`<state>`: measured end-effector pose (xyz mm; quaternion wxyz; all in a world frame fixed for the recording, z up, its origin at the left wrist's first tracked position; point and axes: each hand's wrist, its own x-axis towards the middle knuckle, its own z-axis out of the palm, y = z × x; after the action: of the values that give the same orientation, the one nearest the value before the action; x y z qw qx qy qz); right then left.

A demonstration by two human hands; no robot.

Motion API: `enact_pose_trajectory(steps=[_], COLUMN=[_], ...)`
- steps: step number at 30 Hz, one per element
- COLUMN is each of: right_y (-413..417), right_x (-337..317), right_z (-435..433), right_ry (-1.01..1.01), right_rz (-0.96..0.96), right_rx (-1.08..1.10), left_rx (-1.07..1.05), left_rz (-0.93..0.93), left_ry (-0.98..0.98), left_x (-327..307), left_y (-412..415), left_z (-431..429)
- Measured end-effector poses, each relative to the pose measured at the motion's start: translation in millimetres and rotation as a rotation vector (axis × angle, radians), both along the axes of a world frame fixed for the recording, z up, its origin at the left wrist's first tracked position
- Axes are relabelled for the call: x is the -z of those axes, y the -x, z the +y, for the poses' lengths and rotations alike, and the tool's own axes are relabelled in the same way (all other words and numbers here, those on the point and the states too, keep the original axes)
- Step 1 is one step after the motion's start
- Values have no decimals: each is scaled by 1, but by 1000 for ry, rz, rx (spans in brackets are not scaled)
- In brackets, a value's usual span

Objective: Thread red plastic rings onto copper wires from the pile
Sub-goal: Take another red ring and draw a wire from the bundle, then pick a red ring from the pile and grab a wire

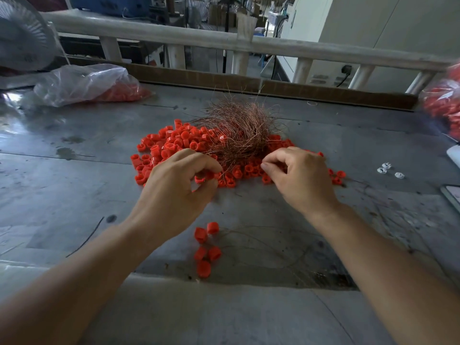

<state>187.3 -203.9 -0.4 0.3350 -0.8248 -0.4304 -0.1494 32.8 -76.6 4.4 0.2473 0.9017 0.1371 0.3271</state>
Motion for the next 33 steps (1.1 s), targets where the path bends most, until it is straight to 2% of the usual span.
enact_pose_trajectory(steps=[3, 7, 12, 21, 26, 30, 33], right_y=[-1, -10, -16, -16, -20, -19, -16], right_x=[-2, -9, -1, -4, 2, 1, -4], right_z=[-3, -9, -10, -10, -8, -9, -11], right_ry=[-34, -156, 33, -56, 19, -126, -247], right_rz=[-6, 15, 108, 69, 76, 71, 152], right_rx=[-6, 106, 146, 140, 105, 94, 58], left_rx=[16, 28, 47, 59, 65, 66, 73], left_rz=[7, 16, 32, 37, 40, 51, 45], left_ry=[-3, 2, 8, 11, 16, -5, -20], left_x=[-1, -1, -1, -1, -1, -1, -1], left_y=[0, 1, 1, 2, 1, 2, 2], left_z=[0, -1, -2, -3, -3, -3, -2])
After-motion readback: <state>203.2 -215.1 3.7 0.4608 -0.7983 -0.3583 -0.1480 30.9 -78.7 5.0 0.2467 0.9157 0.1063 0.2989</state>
